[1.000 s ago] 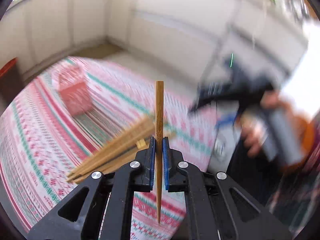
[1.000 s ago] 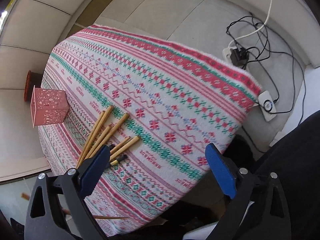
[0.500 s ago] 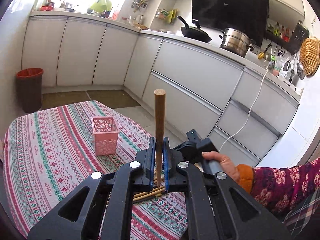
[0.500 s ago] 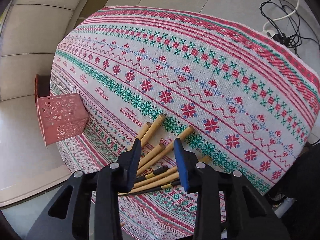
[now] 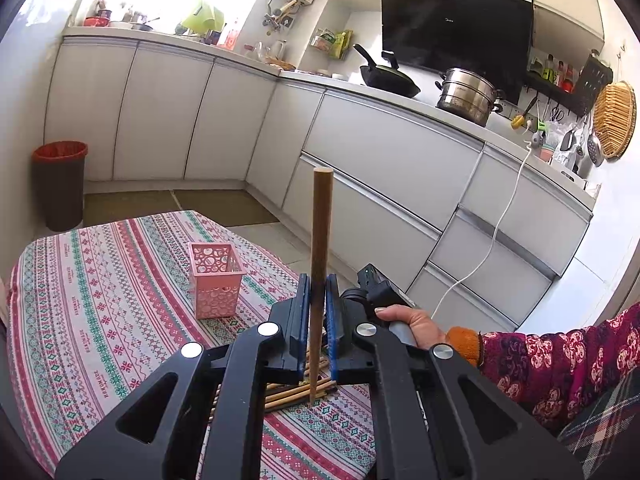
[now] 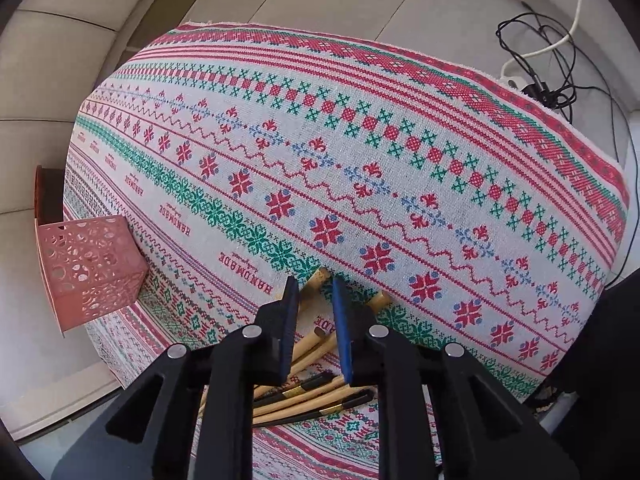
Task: Organize utensils
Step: 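Lift the chopstick upright with the left tool while the right tool grasps another chopstick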
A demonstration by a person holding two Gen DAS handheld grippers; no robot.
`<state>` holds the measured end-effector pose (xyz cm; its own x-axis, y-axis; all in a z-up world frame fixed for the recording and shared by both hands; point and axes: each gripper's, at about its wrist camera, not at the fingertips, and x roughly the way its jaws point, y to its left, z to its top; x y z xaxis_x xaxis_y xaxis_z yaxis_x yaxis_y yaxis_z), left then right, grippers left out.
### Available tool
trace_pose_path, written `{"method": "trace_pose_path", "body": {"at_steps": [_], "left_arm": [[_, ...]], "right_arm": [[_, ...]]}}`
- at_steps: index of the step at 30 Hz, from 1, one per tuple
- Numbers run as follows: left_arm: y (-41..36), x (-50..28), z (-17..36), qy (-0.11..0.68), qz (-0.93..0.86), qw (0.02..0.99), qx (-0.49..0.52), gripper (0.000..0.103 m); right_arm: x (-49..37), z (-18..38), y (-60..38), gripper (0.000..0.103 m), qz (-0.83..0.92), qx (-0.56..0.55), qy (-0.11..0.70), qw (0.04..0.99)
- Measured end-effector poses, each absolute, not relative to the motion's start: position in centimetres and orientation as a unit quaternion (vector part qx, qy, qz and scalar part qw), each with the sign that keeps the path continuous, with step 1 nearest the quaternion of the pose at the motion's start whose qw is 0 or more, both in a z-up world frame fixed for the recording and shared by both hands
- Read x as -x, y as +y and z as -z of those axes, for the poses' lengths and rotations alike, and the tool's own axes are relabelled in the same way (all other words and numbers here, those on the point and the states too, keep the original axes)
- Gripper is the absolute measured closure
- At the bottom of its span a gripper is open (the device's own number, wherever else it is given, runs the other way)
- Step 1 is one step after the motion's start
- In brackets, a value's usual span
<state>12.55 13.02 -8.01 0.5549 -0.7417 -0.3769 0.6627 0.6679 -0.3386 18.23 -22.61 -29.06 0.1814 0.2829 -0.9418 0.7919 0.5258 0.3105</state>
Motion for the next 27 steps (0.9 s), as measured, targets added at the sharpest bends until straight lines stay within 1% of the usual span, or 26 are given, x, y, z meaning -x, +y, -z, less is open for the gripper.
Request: {"method": "trace_pose_path", "body": {"at_steps": [7, 9, 10, 12, 18, 20, 21, 22, 23, 24, 25, 27], "left_arm": [[13.6, -12.6, 7.7, 0.249, 0.387, 0.883, 0.09, 0.095], [13.7, -12.7, 7.6, 0.247, 0.381, 0.886, 0.093, 0.095], [13.8, -12.8, 7.6, 0.247, 0.378, 0.887, 0.095, 0.095], [14.0, -13.0, 7.6, 0.249, 0.373, 0.888, 0.099, 0.095], [13.6, -13.6, 7.8, 0.259, 0.353, 0.893, 0.103, 0.095], [13.4, -13.8, 8.0, 0.264, 0.347, 0.894, 0.103, 0.095], [13.4, -13.9, 8.2, 0.267, 0.343, 0.895, 0.103, 0.095], [13.3, -14.0, 8.3, 0.27, 0.339, 0.896, 0.101, 0.095], [13.2, -14.0, 8.3, 0.27, 0.337, 0.896, 0.101, 0.095], [13.2, -13.9, 8.2, 0.268, 0.337, 0.897, 0.102, 0.095], [13.2, -13.8, 8.1, 0.266, 0.338, 0.897, 0.102, 0.095], [13.1, -13.7, 8.0, 0.262, 0.339, 0.898, 0.101, 0.095]], "right_arm": [[-19.2, 28.7, -21.0, 0.087, 0.22, -0.414, 0.603, 0.645], [-19.7, 28.8, -20.5, 0.091, 0.206, -0.419, 0.596, 0.653], [-19.7, 28.9, -20.5, 0.092, 0.202, -0.426, 0.591, 0.655], [-19.8, 28.5, -20.3, 0.103, 0.189, -0.434, 0.577, 0.666], [-20.4, 25.6, -19.3, 0.103, 0.139, -0.405, 0.552, 0.716], [-20.1, 26.1, -19.4, 0.102, 0.136, -0.415, 0.57, 0.696], [-19.8, 26.8, -19.7, 0.098, 0.132, -0.44, 0.579, 0.673], [-19.3, 27.1, -20.1, 0.097, 0.127, -0.453, 0.586, 0.66], [-19.2, 27.4, -20.1, 0.089, 0.124, -0.455, 0.589, 0.656], [-19.0, 27.5, -20.2, 0.076, 0.128, -0.454, 0.588, 0.657], [-19.0, 27.6, -20.2, 0.073, 0.133, -0.456, 0.586, 0.656], [-19.1, 27.6, -20.0, 0.073, 0.134, -0.46, 0.586, 0.654]]}}
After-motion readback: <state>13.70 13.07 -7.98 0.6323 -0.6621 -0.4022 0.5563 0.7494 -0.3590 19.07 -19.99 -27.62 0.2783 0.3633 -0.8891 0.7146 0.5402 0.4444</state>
